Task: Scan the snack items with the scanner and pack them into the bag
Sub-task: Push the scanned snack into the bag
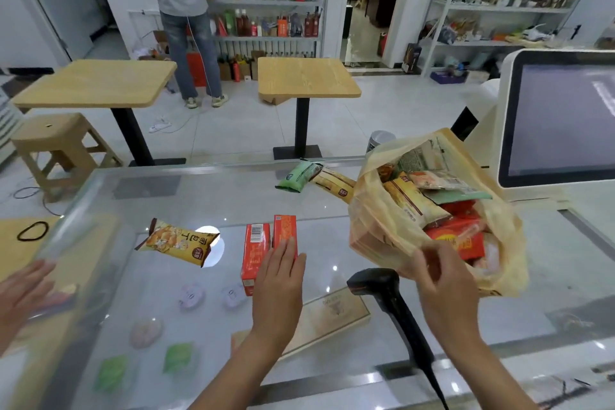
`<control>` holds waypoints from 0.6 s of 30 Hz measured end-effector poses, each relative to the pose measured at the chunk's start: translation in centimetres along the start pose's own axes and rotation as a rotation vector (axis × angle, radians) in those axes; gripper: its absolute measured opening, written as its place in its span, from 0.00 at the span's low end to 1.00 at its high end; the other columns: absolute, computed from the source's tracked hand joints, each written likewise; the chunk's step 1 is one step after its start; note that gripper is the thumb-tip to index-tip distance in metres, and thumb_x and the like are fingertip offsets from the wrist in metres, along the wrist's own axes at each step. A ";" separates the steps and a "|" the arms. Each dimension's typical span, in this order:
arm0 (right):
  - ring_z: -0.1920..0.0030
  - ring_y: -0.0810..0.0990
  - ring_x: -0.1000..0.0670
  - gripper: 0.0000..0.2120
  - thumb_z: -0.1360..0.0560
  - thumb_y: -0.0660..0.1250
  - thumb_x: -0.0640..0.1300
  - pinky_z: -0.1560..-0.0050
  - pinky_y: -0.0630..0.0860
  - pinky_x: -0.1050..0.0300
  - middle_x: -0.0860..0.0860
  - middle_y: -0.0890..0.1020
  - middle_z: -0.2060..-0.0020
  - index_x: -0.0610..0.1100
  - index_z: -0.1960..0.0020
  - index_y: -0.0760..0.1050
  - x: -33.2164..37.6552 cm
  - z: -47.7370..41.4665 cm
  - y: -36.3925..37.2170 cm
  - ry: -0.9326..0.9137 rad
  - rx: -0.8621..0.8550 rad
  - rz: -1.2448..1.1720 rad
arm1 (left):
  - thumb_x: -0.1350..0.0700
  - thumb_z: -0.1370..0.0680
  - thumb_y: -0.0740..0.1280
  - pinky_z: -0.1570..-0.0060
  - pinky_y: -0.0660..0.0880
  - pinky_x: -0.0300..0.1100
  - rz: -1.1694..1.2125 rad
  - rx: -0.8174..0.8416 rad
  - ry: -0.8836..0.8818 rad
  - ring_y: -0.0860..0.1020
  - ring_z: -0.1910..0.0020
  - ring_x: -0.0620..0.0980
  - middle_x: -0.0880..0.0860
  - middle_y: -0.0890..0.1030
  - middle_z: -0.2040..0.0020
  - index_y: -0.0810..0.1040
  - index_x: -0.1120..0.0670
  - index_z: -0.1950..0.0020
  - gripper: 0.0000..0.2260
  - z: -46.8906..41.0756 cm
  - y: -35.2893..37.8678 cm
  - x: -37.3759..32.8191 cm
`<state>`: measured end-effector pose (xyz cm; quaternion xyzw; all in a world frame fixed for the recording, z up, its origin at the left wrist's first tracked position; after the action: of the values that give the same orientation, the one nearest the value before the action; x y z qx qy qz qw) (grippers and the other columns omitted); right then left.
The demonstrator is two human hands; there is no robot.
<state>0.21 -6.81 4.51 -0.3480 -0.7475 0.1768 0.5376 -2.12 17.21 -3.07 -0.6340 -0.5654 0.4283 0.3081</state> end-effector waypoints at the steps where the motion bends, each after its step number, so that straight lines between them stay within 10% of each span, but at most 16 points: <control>1: 0.61 0.75 0.51 0.05 0.23 0.64 0.48 0.64 0.70 0.56 0.54 0.77 0.62 0.49 0.56 0.70 -0.9 1.8 1.7 0.050 0.113 0.049 | 0.57 0.40 0.82 0.40 0.67 0.53 0.016 -0.008 0.019 0.79 0.42 0.57 0.57 0.81 0.42 0.83 0.56 0.46 0.24 -0.1 -0.1 -0.2; 5: 0.53 0.77 0.54 0.13 0.24 0.63 0.58 0.58 0.72 0.56 0.58 0.77 0.53 0.53 0.45 0.67 -4.0 4.8 5.7 0.182 0.386 0.120 | 0.56 0.41 0.82 0.53 0.79 0.47 0.051 0.023 -0.028 0.81 0.49 0.56 0.56 0.82 0.48 0.82 0.56 0.49 0.22 -1.9 -0.1 -0.6; 9: 0.66 0.80 0.49 0.18 0.23 0.64 0.56 0.64 0.74 0.55 0.46 0.82 0.61 0.40 0.47 0.73 -6.0 5.0 8.2 0.564 0.617 -0.262 | 0.65 0.34 0.74 0.59 0.74 0.38 0.235 -0.006 -0.185 0.76 0.49 0.51 0.52 0.79 0.46 0.80 0.54 0.46 0.17 -2.9 -1.3 0.0; 15: 0.76 0.72 0.49 0.20 0.22 0.62 0.57 0.74 0.68 0.56 0.47 0.76 0.74 0.37 0.54 0.73 -6.4 5.1 8.5 0.583 0.617 -0.296 | 0.61 0.20 0.62 0.58 0.74 0.33 1.150 0.010 -0.741 0.76 0.45 0.47 0.48 0.76 0.44 0.76 0.47 0.51 0.09 -0.4 0.5 2.5; 18: 0.76 0.71 0.49 0.21 0.22 0.61 0.57 0.74 0.68 0.57 0.47 0.75 0.74 0.37 0.53 0.72 -6.5 5.2 8.3 0.593 0.608 -0.315 | 0.58 0.18 0.58 0.51 0.72 0.31 0.952 0.129 -0.629 0.74 0.39 0.50 0.50 0.74 0.41 0.76 0.48 0.47 0.08 1.5 1.9 0.4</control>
<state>-0.68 -5.08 -7.10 -0.0919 -0.5191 0.1973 0.8266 -2.63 17.18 -5.45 -0.6409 -0.2545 0.7214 -0.0635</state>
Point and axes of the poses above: each hand's wrist, its own z-axis away from the middle knuckle, its own y-axis out of the palm, x = y × z, the point moved 9 cm from there along -z, towards the middle knuckle
